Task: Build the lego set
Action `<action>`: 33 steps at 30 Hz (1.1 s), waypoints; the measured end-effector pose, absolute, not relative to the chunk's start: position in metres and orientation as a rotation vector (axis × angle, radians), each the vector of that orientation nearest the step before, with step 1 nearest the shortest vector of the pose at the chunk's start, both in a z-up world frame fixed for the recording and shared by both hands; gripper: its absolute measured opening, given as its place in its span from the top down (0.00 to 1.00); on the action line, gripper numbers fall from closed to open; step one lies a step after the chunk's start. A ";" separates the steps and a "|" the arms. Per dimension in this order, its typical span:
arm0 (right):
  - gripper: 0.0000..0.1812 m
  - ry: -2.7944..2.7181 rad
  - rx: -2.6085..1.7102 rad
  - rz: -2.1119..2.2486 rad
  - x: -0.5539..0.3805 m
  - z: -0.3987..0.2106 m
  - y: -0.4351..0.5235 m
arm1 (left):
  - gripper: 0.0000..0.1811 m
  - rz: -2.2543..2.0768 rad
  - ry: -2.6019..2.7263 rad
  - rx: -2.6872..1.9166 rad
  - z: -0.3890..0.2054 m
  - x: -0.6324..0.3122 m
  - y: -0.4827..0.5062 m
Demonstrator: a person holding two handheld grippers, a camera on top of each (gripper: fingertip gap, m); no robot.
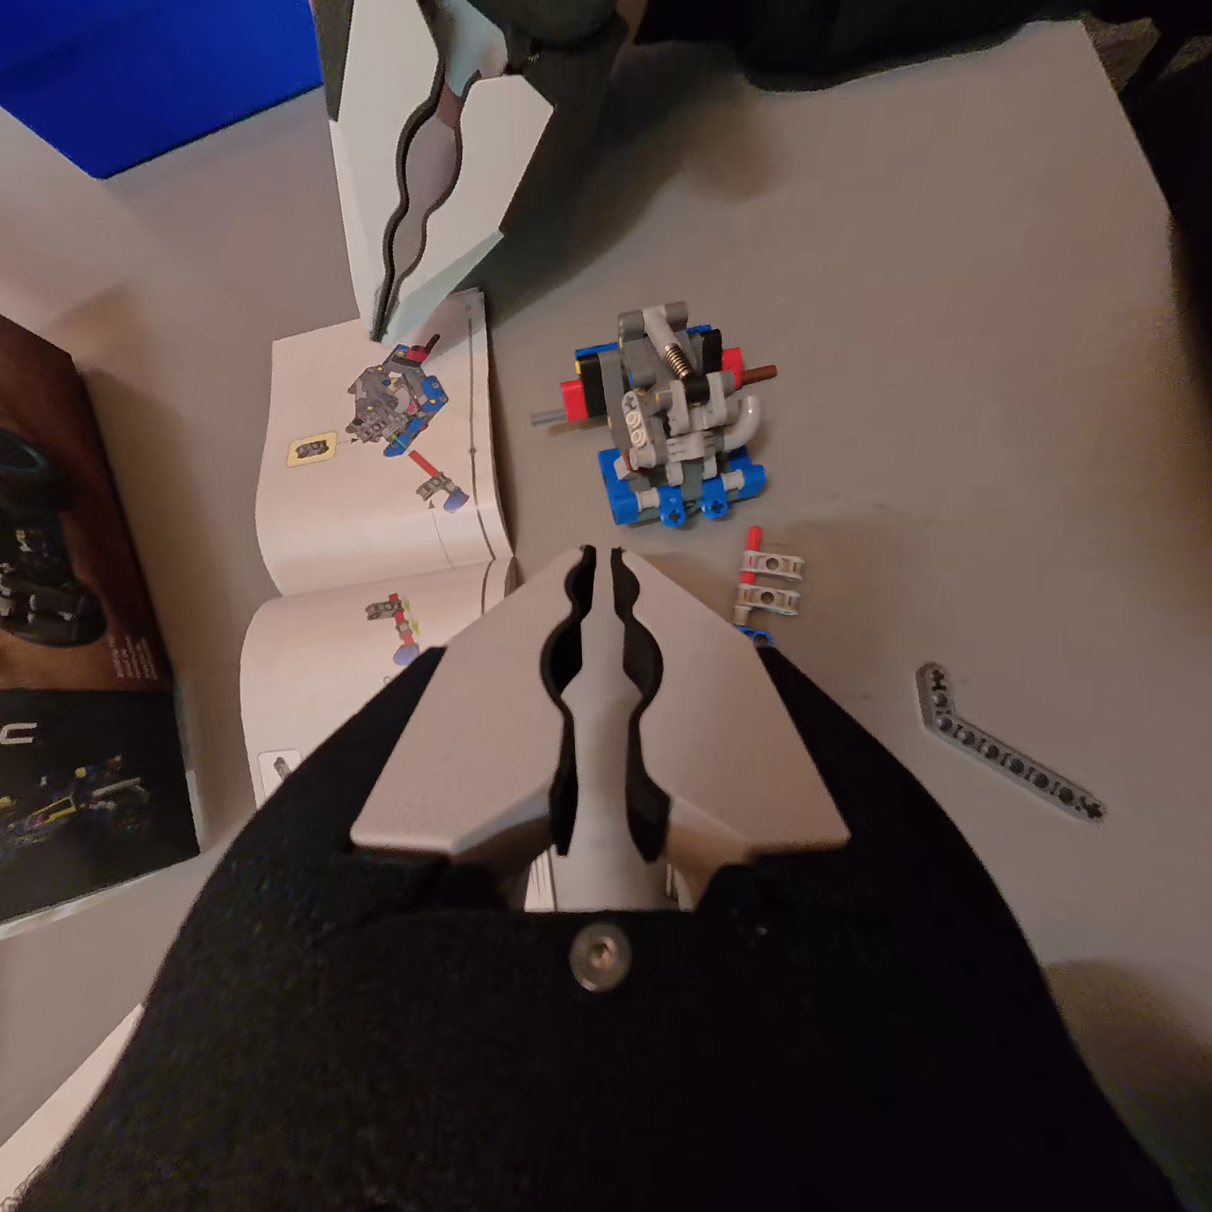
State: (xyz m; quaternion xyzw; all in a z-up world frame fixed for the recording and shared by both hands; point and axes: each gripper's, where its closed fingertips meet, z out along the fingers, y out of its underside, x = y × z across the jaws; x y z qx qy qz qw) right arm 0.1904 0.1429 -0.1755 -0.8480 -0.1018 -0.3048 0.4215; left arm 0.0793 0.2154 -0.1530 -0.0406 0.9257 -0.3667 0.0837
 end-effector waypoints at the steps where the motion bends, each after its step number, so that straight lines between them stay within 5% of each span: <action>1: 1.00 -0.245 -2.117 -0.760 0.190 -0.175 0.143 | 0.99 -1.092 2.771 -0.119 -0.153 0.078 0.216; 33: 1.00 -0.286 -2.023 -0.608 0.085 -0.129 0.130 | 0.86 -0.957 2.737 -0.042 -0.199 0.019 0.221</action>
